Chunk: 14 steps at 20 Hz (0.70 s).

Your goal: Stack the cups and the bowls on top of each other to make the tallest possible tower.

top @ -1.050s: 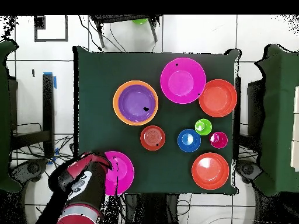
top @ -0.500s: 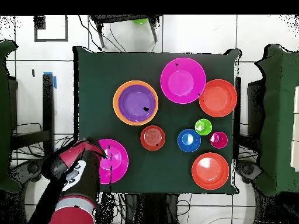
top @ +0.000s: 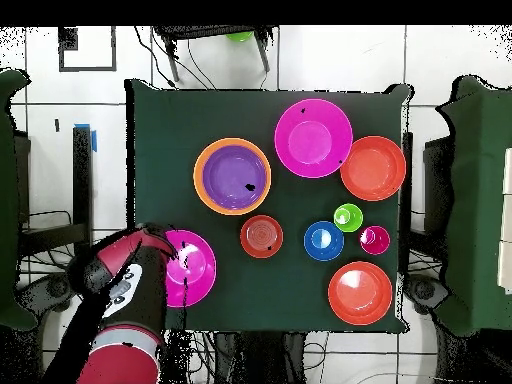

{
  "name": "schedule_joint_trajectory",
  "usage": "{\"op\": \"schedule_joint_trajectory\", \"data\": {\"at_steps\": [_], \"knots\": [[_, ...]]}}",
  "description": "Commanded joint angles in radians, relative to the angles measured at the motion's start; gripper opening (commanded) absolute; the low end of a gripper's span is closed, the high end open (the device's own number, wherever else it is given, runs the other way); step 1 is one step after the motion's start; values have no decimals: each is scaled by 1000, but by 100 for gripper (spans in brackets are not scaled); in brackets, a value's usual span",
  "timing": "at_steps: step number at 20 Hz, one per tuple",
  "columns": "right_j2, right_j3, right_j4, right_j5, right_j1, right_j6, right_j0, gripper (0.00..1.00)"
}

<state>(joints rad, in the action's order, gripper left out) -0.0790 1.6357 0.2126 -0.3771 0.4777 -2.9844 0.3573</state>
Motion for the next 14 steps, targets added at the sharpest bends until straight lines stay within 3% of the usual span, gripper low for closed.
{"op": "schedule_joint_trajectory", "data": {"at_steps": [1, 8, 14], "knots": [[63, -172, 21, 90, -130, 18, 9, 0], [60, -184, 23, 80, -136, 21, 14, 0], [38, -225, 21, 113, -191, -3, 25, 0]]}}
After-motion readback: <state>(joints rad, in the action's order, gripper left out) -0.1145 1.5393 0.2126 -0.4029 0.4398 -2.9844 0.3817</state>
